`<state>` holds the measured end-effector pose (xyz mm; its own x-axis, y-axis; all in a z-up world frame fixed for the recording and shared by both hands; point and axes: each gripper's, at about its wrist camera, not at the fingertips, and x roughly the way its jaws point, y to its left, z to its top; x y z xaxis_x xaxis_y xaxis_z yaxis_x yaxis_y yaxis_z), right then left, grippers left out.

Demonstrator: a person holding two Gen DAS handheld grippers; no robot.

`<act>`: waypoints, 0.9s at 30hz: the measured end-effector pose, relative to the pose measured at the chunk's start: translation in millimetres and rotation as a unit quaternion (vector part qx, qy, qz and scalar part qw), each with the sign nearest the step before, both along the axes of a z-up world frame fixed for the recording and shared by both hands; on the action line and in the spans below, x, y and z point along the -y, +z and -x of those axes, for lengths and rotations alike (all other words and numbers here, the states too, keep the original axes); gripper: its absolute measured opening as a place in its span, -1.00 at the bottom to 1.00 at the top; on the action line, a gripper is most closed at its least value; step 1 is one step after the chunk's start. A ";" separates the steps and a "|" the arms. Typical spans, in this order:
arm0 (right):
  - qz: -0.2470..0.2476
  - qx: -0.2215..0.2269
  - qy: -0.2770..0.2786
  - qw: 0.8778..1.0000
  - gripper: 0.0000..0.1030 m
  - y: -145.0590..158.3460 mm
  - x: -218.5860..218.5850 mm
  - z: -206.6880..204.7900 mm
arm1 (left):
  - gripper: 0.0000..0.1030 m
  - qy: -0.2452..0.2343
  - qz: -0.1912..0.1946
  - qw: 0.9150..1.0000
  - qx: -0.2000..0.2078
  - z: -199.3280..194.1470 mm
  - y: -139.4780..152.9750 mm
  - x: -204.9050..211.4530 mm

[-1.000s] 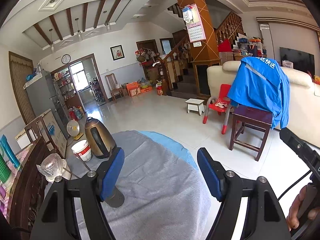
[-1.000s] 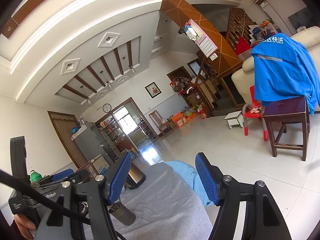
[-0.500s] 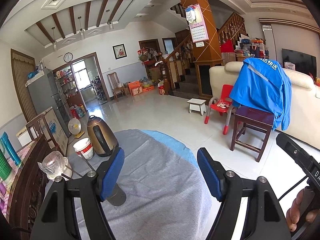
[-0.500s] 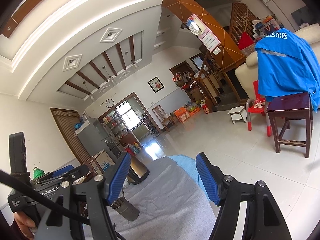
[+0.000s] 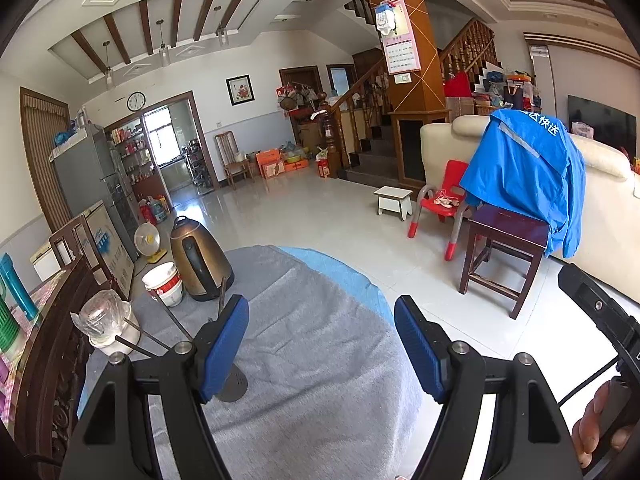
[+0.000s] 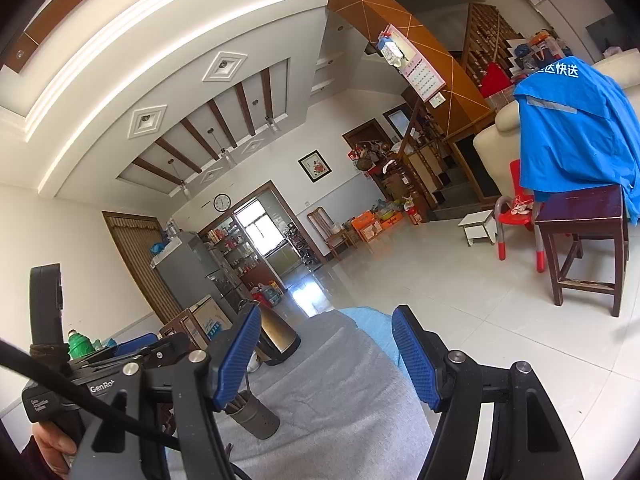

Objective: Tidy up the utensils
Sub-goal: 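Raise both open grippers away from the holder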

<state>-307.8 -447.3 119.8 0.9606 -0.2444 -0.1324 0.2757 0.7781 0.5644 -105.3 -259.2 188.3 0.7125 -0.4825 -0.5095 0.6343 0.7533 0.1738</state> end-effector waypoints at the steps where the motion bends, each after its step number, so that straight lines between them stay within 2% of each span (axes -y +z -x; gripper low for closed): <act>1: 0.000 -0.001 0.000 1.000 0.39 -0.1 -0.2 -0.5 | 0.47 0.001 0.001 1.000 -0.002 -0.6 0.0 -0.2; 10: 0.012 -0.001 0.014 1.000 0.39 6.3 -10.5 -11.5 | 0.47 0.005 0.005 1.000 -0.008 -5.4 -2.8 -3.9; 16: 0.015 -0.016 0.030 0.999 0.39 3.1 -22.4 -27.5 | 0.47 0.014 0.011 1.000 -0.021 -17.4 -12.6 -18.7; 21: 0.017 -0.037 0.044 0.998 0.39 -2.6 -36.6 -45.0 | 0.47 0.033 0.022 0.998 -0.050 -38.0 -23.6 -40.1; 27: 0.034 -0.059 0.063 0.996 0.39 -5.2 -63.2 -72.7 | 0.47 0.067 0.047 0.994 -0.074 -62.3 -36.3 -87.2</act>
<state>-235.2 -384.1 114.5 0.9630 -0.1358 -0.2328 0.2351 0.8459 0.4788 -43.0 -172.0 152.0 0.6940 -0.4385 -0.5710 0.5402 0.8415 0.0104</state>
